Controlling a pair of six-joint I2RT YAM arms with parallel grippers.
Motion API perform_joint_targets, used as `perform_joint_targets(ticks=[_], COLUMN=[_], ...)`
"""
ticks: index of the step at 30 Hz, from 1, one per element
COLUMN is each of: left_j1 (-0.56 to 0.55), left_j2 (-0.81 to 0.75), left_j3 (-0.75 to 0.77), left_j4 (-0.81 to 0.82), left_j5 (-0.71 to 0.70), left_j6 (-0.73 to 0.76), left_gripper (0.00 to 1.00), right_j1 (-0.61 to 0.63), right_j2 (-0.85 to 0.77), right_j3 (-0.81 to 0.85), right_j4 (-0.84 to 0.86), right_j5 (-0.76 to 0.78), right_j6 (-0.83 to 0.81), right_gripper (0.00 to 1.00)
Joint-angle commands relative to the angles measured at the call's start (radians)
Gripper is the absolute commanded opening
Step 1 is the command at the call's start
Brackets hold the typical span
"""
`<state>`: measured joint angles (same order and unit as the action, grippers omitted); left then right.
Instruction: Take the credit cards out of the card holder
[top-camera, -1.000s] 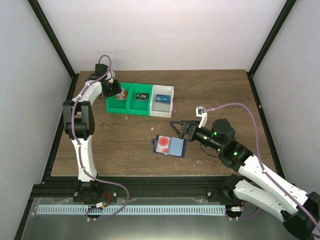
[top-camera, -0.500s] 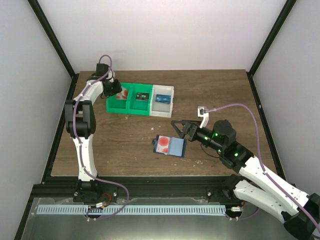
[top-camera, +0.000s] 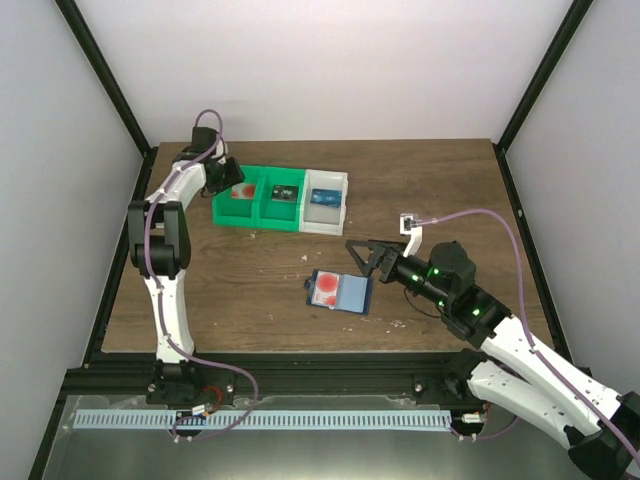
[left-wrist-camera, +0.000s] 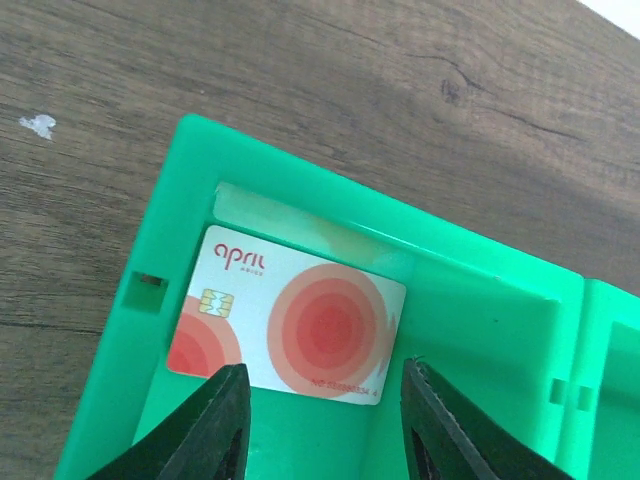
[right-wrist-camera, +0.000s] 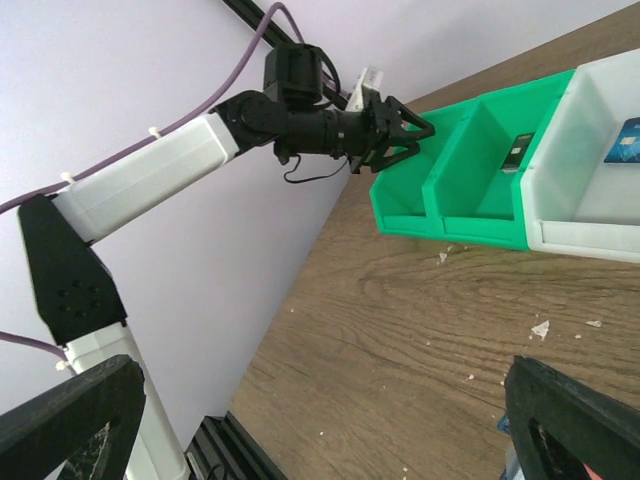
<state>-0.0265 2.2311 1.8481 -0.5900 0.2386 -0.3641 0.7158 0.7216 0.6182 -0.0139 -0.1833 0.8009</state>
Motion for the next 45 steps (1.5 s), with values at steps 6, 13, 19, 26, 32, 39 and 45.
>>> perform_joint_targets(ticks=[6,13,19,26,32,39,45], left_j1=[-0.008,-0.014,-0.023,-0.084,-0.184,-0.290,-0.424], left_j2=[-0.107,-0.196,-0.346,-0.516,-0.590,-0.670,-0.671], left_j3=[-0.030,-0.087,-0.262,-0.478,-0.558,-0.722,-0.859], left_j4=[0.054,0.006,0.054,0.129,0.102,0.199,0.331], left_j5=[0.021,0.090,0.223,0.324,0.369,0.426,0.433], left_j6=[0.007,0.050,0.045,0.023,0.030,-0.022,-0.072], left_gripper=[0.46,0.52,0.51,0.45,0.38,0.35,0.33], right_j1=[0.004,0.004,0.003,0.004,0.003,0.003,0.003], right_j2=[0.020,0.037,0.080,0.153,0.195,0.292,0.343], right_j3=[0.020,0.003,0.014,0.008,-0.020,0.000,-0.055], right_j4=[-0.048,-0.095,-0.144,-0.127,-0.084,-0.097,-0.029], right_j5=[0.015,0.020,0.030,-0.008,-0.031,-0.015,-0.033], right_j6=[-0.014,-0.004,-0.016,-0.016,0.002,0.000,0.021], right_gripper=[1.00,1.00,1.00,0.90,0.62,0.49,0.42])
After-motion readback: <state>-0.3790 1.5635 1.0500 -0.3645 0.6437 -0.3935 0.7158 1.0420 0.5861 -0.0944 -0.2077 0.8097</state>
